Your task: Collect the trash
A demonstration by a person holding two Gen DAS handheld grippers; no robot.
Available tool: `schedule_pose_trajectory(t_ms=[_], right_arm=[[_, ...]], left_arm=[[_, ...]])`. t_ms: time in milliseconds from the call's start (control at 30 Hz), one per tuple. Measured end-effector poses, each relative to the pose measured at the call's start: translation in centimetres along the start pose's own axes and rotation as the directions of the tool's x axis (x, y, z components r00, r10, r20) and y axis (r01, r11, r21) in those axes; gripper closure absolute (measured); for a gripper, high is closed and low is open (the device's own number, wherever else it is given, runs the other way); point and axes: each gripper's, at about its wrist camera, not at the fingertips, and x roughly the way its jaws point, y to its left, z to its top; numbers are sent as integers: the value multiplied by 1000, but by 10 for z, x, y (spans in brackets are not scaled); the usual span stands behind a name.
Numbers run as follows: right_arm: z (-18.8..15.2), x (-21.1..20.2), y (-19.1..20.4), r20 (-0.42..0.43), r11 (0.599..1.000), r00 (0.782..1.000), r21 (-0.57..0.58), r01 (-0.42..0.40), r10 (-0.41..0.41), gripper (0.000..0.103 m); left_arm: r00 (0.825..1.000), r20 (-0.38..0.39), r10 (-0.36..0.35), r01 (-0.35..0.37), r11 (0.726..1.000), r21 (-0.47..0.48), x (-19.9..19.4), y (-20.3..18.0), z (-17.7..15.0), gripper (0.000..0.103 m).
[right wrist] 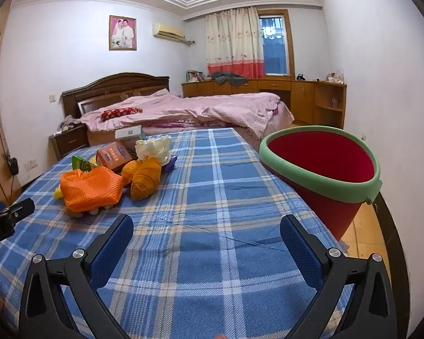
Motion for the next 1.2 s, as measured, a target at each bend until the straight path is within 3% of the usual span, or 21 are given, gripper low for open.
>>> schedule_pose_trajectory(t_ms=[1200], right_arm=[[0,0,0,4,1000,1000,-5,-21,21,0]], left_arm=[[1000,-20,6,-6,1000,-18,1,3,0,4]])
